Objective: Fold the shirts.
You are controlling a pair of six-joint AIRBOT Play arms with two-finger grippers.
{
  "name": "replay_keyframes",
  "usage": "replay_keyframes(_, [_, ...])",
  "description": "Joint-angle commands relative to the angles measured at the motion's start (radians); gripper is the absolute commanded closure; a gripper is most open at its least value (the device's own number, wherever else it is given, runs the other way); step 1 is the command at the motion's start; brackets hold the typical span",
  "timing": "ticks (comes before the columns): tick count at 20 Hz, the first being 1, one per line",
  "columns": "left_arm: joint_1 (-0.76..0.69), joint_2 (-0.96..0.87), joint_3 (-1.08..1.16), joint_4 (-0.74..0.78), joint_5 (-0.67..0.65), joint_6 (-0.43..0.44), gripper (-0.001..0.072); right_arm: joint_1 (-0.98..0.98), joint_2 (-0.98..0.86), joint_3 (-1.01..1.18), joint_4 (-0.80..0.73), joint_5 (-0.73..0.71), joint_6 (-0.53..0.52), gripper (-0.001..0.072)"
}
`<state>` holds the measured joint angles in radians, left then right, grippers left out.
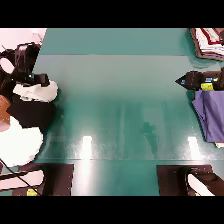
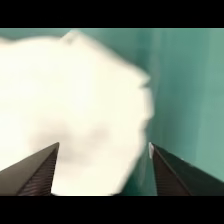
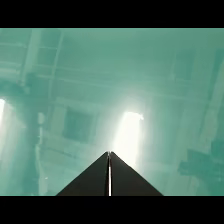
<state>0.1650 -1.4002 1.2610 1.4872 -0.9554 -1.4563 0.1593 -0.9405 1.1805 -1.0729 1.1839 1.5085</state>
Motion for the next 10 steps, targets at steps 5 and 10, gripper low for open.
replay_keyframes(5, [0.045,-0.066,-0.019,0.036,-0.016,-0.010,0.0682,0.001,0.001,0.000,0.000,-0.007,0.001,0.0692])
replay_keyframes(10, [0.045,-0.005,0.102,0.016,-0.093,-0.010,0.0682,0.001,0.001,0.008,0.006,-0.007,0.001,0.0692])
